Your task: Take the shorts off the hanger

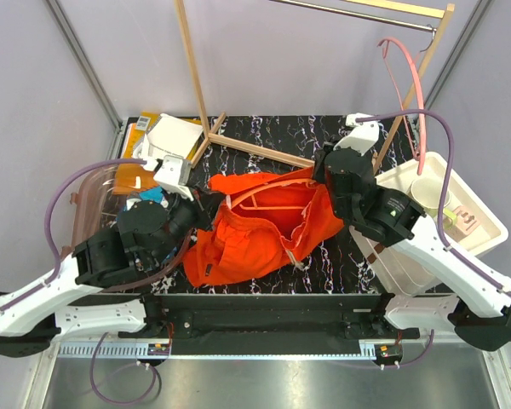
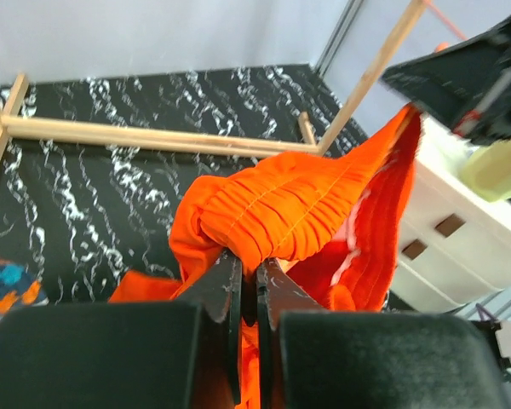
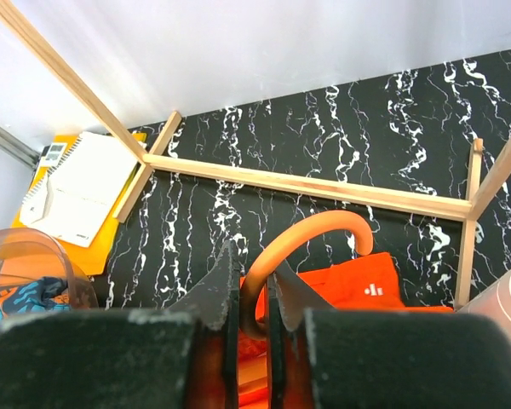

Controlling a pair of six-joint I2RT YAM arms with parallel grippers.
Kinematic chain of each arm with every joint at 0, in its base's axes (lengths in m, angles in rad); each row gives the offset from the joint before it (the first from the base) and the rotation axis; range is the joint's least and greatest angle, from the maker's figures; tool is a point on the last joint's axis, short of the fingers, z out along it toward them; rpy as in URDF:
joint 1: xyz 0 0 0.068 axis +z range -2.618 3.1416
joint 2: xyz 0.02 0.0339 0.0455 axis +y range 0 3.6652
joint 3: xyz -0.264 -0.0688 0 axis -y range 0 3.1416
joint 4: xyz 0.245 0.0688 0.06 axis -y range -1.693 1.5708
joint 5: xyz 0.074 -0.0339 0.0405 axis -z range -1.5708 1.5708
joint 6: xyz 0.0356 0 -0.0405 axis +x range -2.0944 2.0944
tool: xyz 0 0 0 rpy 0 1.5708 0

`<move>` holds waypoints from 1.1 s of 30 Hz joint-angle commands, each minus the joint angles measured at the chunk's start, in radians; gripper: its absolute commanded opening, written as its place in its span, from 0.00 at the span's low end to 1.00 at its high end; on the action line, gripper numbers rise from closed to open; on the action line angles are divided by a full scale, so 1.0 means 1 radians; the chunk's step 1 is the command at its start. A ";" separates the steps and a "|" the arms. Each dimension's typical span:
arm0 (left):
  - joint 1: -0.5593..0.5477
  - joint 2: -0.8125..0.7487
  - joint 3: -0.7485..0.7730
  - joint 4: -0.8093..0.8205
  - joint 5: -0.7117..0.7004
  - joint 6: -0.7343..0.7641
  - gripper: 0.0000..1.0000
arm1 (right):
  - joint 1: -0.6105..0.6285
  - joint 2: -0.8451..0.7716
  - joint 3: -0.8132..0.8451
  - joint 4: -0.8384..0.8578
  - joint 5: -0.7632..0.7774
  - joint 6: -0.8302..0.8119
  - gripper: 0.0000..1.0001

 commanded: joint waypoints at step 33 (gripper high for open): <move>0.499 0.393 0.145 0.176 0.622 -0.118 0.00 | -0.006 0.031 0.383 -0.169 -0.563 0.158 0.00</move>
